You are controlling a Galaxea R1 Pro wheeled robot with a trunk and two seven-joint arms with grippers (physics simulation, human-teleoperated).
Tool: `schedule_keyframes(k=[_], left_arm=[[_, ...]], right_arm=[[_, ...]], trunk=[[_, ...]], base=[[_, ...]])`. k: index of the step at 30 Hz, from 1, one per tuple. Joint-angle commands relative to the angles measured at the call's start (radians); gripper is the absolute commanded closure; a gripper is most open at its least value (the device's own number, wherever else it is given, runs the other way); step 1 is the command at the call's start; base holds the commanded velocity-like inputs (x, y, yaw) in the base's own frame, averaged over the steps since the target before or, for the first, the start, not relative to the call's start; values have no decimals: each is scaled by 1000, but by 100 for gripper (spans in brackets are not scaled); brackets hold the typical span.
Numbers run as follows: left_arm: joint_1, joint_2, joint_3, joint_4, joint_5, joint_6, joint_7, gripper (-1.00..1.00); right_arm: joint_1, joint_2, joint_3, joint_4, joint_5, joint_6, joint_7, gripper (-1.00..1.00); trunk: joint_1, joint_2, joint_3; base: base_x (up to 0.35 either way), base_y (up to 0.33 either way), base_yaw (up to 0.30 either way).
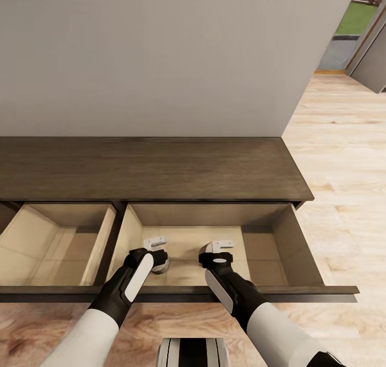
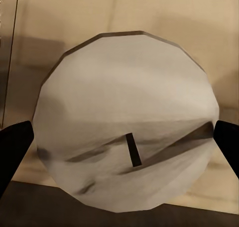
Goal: Place each of the two pumpkins and all three candles from the living room inside a cabinet in the living room (use any cabinet), then make sure every cabinet is closed, and position the cauldron so it is next to a table in the living room.
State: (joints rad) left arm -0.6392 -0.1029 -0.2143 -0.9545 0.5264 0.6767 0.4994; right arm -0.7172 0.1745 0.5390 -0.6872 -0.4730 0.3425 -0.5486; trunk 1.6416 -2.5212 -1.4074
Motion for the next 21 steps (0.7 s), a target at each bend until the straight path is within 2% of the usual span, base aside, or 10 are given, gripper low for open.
schedule_keyframes(k=[1, 4, 5, 13, 14, 21], left_arm=[[0, 0, -2, -1, 10, 1, 10, 100], [0, 0, -2, -1, 10, 1, 10, 100], [0, 0, -2, -1, 10, 1, 10, 100], [0, 1, -1, -1, 10, 1, 10, 100], [0, 1, -1, -1, 10, 1, 10, -100], [0, 1, -2, -1, 11, 1, 10, -100]], right_arm=[[-1, 0, 2, -1, -4, 4, -7, 100], [-1, 0, 3, 0, -4, 5, -7, 100], [-1, 0, 4, 0, -4, 5, -7, -100], [-1, 0, 4, 0, -4, 9, -2, -100], [-1, 0, 4, 0, -5, 10, -1, -100], [-1, 0, 4, 0, -5, 9, 2, -100]], trunk=[[0, 0, -1], [0, 0, -1], [0, 0, -1], [0, 0, -1], [0, 0, -1], [0, 0, -1]], base=[[0, 0, 0], [0, 0, 0], [0, 0, 0], [0, 0, 0], [0, 0, 0], [0, 0, 0]])
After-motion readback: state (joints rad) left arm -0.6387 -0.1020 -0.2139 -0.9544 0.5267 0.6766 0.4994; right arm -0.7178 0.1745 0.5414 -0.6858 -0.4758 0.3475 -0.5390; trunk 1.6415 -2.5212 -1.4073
